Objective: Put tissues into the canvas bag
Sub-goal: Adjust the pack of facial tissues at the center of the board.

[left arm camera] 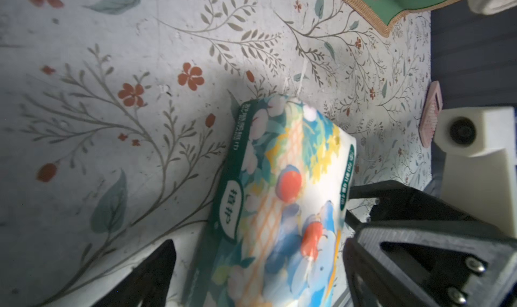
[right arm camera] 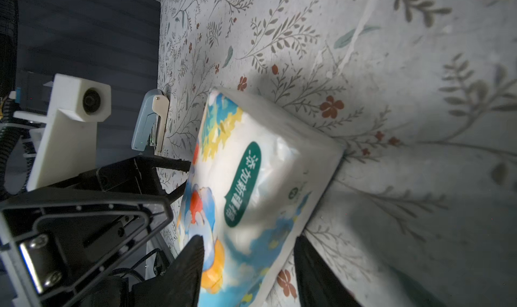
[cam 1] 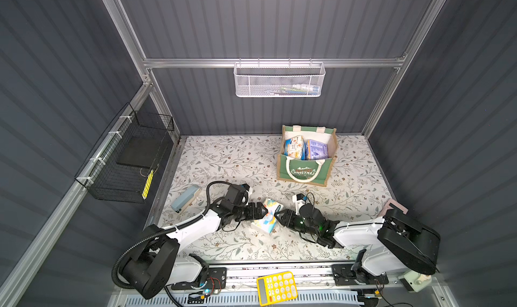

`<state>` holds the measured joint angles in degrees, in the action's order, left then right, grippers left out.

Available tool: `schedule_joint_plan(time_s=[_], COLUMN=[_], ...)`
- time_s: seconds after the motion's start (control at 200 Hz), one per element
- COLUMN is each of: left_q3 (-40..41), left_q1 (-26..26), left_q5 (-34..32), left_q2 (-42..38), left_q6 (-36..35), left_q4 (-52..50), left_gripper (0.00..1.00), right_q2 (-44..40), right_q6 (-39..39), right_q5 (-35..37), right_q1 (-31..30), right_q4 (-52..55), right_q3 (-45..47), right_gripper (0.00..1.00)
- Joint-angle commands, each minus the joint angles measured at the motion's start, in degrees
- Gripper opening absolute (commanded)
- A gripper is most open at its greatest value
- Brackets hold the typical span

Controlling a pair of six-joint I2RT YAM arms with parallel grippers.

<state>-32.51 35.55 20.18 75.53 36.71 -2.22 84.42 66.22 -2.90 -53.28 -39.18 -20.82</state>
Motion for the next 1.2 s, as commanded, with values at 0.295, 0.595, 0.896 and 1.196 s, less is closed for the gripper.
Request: schedule_joint_plan(time_s=[0.295, 0.595, 0.896, 1.196], left_q3=[0.31, 0.42, 1.27, 3.8], left_q1=[4.08, 6.43, 4.76, 4.53], left_q5=[6.91, 4.39, 2.36, 4.59], left_q2=[8.45, 11.47, 9.0, 7.99], left_q6=[8.89, 13.77, 12.33, 12.19], left_q4=[16.47, 24.65, 19.65, 19.07], left_gripper=[0.89, 0.91, 0.94, 0.93], right_q2=[6.98, -0.8, -6.17, -7.65], right_q6=[0.99, -4.66, -9.55, -10.22], right_q5=[-7.18, -6.74, -6.99, -7.96], right_q1=[8.28, 11.76, 11.88, 11.61], right_q4=[-10.75, 0.34, 11.46, 11.32], right_q3=[-1.32, -1.24, -0.83, 0.93], right_gripper=[0.36, 0.44, 0.53, 0.51])
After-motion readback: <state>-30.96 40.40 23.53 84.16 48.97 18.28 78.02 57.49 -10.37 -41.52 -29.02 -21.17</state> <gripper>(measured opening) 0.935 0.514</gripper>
